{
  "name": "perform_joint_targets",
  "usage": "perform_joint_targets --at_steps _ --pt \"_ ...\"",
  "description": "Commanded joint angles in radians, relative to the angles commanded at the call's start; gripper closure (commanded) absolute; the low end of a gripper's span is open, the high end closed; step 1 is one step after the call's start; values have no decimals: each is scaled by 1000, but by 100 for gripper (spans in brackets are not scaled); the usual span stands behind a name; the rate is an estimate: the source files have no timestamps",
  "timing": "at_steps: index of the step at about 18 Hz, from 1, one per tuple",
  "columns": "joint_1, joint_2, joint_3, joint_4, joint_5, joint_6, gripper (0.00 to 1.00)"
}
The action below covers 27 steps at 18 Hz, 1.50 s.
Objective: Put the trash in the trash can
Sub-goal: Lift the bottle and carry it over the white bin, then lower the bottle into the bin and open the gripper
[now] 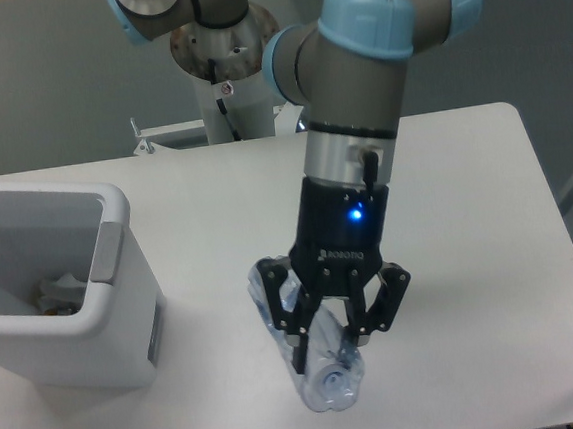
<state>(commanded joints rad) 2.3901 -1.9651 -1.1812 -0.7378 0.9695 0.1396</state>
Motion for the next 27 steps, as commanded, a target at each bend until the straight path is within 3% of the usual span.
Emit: perform_joint_targets --at_steps 4,12,18,24,27 --pt "-90 12 3 23 -3 44 57" --pt "-193 64 -21 23 -2 45 57" --pt "-284 64 -34 44 -3 41 57" --pt "-321 94 -153 135 -2 51 51" --pt "-322 98 -175 137 -2 63 47"
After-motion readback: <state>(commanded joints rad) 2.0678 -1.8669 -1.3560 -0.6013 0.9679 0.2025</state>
